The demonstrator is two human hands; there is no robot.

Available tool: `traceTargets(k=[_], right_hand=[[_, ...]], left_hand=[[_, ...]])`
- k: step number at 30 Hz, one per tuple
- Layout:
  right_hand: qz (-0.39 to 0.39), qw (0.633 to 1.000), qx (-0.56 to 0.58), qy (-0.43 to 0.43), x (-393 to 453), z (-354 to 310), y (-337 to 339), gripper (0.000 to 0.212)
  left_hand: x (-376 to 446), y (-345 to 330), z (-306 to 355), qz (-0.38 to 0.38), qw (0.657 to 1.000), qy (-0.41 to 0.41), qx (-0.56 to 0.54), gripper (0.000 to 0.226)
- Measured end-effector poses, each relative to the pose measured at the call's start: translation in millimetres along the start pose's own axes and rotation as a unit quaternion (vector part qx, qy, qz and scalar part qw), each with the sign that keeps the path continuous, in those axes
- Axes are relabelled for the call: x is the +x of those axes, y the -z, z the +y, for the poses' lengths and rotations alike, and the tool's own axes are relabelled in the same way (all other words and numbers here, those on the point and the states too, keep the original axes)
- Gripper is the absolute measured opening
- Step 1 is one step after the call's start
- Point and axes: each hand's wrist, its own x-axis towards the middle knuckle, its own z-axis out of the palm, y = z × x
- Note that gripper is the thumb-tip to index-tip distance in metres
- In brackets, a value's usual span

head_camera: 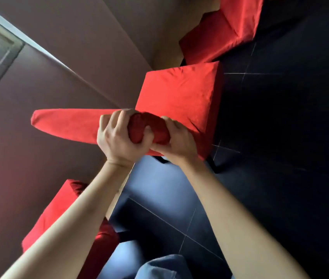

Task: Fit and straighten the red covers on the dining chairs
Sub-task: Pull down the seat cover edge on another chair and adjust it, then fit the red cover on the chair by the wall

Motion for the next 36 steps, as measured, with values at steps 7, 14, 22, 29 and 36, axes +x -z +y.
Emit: traceTargets(k=[7,14,22,29,36], right_hand=[[0.023,0.999,0.044,0.001,-2.4,2.6,-6.5,0.087],[0.018,0.998,0.053,0.0,-2.7,1.1,-6.5,0.088],[-0.086,0.996,-0.004,-0.025,-1.3,-2.7,10.7,0.099],[-0.147,0.983,-0.106,-0.03,-12.7,-11.0,47.3,0.088],[-0.178,0.968,-0.172,-0.047,-23.2,-15.8,124.6,0.087]], left_hand=[[-3.0,-3.2,-1.0,0.019,1.0,0.005,0.003,0.04],[-3.5,-5.2,-2.8,0.026,1.0,0.004,0.003,0.039],[-2.2,3.9,0.2,-0.023,1.0,0.019,-0.009,0.038],[0.1,19.2,5.5,-0.073,0.996,0.036,-0.031,0.037],[6.7,46.4,17.1,-0.177,0.979,0.096,-0.035,0.053]])
